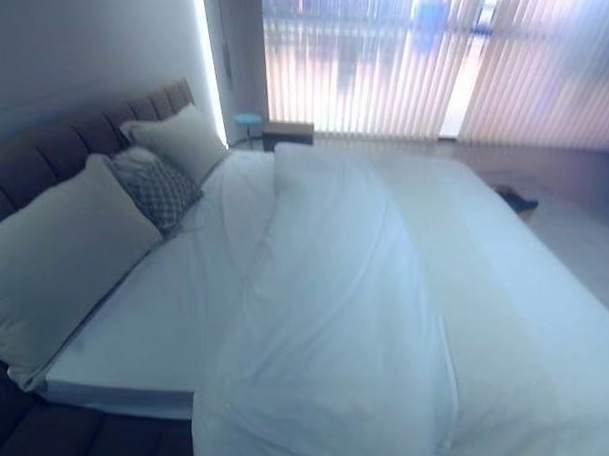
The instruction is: Make the bed
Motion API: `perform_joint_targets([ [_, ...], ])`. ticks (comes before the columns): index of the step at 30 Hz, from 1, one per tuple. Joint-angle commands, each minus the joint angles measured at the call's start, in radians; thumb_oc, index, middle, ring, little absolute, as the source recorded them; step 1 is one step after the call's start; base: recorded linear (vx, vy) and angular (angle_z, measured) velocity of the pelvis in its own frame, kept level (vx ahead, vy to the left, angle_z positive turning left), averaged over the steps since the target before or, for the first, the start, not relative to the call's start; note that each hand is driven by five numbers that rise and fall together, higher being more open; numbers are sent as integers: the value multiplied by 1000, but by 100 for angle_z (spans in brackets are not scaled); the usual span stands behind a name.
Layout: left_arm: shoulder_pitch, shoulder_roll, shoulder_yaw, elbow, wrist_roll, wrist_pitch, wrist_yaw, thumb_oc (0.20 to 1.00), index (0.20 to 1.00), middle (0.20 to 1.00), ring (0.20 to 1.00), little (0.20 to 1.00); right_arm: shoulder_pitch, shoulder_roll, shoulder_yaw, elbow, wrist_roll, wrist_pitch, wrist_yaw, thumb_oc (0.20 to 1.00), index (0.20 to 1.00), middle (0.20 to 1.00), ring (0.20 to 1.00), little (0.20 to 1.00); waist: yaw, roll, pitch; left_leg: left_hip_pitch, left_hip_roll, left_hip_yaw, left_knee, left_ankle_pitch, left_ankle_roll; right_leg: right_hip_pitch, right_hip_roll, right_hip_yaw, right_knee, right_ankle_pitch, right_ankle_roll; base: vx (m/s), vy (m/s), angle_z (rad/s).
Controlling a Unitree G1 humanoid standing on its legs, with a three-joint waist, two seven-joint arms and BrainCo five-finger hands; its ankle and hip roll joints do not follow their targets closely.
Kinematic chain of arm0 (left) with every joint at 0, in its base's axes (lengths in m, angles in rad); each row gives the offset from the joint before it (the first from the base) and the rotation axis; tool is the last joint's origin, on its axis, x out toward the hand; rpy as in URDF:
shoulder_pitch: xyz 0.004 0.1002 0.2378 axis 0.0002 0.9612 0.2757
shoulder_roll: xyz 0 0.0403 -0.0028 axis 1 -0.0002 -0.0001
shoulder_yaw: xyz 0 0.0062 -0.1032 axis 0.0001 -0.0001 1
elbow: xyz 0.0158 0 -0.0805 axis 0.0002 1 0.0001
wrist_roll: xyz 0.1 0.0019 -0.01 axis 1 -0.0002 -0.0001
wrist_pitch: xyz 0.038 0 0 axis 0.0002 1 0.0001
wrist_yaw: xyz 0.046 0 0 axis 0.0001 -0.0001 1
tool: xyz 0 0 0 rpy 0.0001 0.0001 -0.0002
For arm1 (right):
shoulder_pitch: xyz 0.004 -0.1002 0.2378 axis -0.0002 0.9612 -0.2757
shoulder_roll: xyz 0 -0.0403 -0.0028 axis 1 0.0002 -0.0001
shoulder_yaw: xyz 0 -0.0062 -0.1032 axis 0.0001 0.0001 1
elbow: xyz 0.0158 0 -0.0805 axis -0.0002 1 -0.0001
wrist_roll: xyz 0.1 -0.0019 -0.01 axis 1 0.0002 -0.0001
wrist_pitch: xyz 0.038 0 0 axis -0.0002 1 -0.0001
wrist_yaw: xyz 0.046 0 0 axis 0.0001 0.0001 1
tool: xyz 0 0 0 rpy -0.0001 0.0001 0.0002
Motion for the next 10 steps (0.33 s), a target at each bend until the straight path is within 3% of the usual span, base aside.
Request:
perform_joint_targets([
  [1,-55,10,27,-1,-42,-31,-7,1000,1000,1000,1000,1000,-79,35,-43,19,-18,3,19,1000,1000,1000,1000,1000,34,-13,27,-2,10,8,-27,37,15,36,-5,-32,-124,107,36,0,0,0],
  [10,-60,15,3,-20,-40,-58,-20,1000,1000,1000,1000,1000,-98,40,-35,7,-9,-6,17,1000,1000,1000,1000,1000,35,-22,-2,19,-4,18,-12,21,33,42,-13,-12,-130,127,28,-27,5,-4],
])
